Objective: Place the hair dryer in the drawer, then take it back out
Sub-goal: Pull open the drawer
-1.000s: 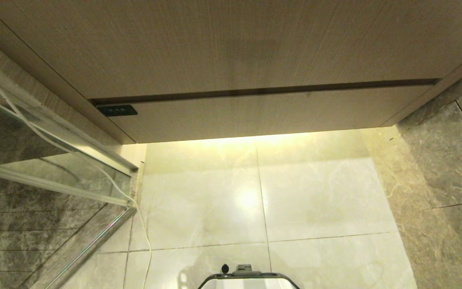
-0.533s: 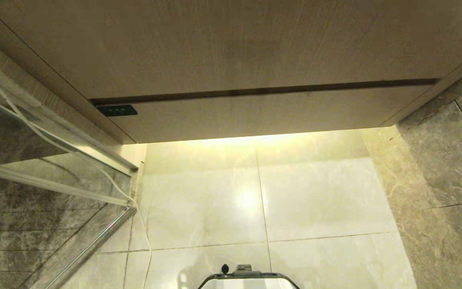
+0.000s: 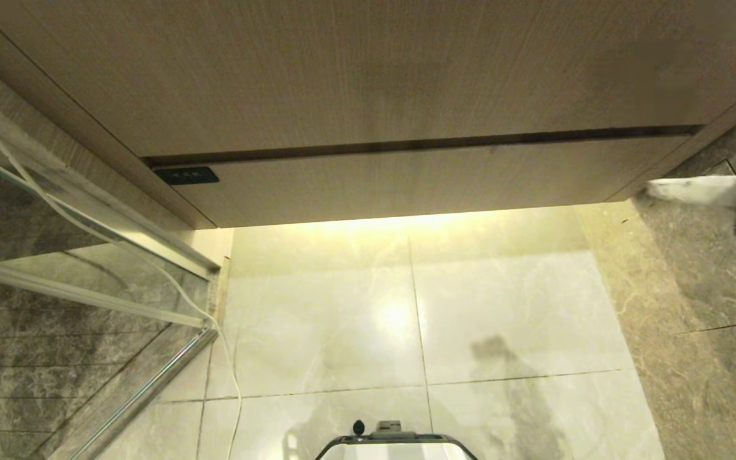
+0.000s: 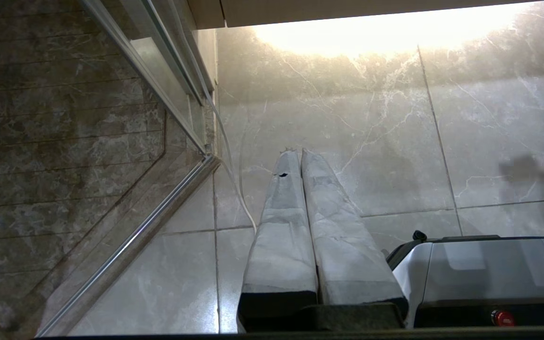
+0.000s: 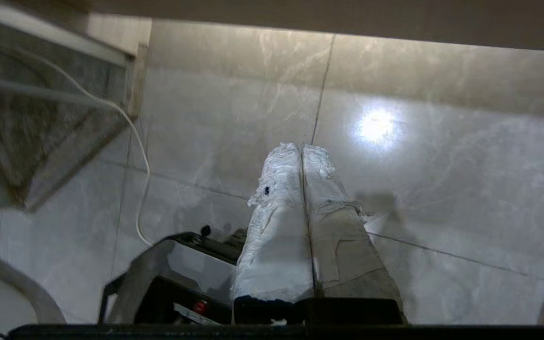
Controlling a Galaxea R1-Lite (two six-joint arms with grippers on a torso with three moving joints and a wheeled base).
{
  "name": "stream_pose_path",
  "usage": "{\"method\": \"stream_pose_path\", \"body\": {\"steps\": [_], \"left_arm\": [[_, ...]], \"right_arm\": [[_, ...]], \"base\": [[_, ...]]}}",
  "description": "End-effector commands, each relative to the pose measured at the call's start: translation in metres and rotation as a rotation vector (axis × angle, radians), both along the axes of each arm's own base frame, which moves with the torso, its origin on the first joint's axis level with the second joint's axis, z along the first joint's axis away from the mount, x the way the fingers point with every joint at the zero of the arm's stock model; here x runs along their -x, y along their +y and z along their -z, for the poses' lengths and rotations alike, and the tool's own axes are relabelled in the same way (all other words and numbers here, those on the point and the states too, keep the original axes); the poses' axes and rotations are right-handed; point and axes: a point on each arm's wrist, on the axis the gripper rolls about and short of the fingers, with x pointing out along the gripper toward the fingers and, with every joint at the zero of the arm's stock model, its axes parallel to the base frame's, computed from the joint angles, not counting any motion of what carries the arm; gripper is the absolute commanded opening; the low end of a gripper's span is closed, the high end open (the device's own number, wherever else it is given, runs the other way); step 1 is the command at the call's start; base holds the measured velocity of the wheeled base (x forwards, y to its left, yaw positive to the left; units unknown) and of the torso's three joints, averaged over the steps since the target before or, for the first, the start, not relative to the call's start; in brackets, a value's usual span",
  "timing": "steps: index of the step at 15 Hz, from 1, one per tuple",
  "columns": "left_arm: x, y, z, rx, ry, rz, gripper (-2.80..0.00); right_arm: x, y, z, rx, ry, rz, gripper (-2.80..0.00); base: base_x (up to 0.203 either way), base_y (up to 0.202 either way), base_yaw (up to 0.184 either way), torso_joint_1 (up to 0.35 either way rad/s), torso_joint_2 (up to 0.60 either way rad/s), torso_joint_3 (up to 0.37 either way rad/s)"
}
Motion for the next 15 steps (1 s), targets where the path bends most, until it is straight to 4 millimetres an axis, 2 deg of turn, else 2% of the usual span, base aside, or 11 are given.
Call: {"method": "stream_pose_path", "body": {"steps": [1, 4, 6, 7, 10, 13, 15], "left_arm": [[0.0, 0.0, 0.0, 0.0, -0.001, 0.0, -2.8], [0.0, 0.0, 0.0, 0.0, 0.001, 0.0, -2.8], [0.0, 0.0, 0.0, 0.0, -0.001, 0.0, -2.8], [0.0, 0.0, 0.0, 0.0, 0.001, 0.0, -2.8], [0.0, 0.0, 0.0, 0.0, -0.001, 0.0, -2.8], [0.0, 0.0, 0.0, 0.0, -0.001, 0.0, -2.8], [0.0, 0.0, 0.0, 0.0, 0.001, 0.0, -2.8]], "right_arm": [[-0.114, 0.022, 0.057, 0.189, 0.167, -0.1, -2.8], [-0.164, 0.015, 0.085, 0.326, 0.092, -0.236, -2.8], [-0.173, 0.009, 0.091, 0.425, 0.03, -0.287, -2.8], [-0.175, 0.004, 0.095, 0.462, 0.027, -0.29, 0.0], [-0.18, -0.005, 0.096, 0.495, 0.002, -0.281, 0.0], [-0.181, -0.024, 0.102, 0.57, -0.009, -0.277, 0.0], [-0.185, -0.035, 0.104, 0.625, -0.088, -0.315, 0.0]], "base": [[0.0, 0.0, 0.0, 0.0, 0.0, 0.0], [0.0, 0.0, 0.0, 0.0, 0.0, 0.0], [0.0, 0.0, 0.0, 0.0, 0.0, 0.0], [0.0, 0.0, 0.0, 0.0, 0.0, 0.0], [0.0, 0.0, 0.0, 0.0, 0.0, 0.0], [0.0, 0.0, 0.0, 0.0, 0.0, 0.0], [0.0, 0.0, 0.0, 0.0, 0.0, 0.0]]}}
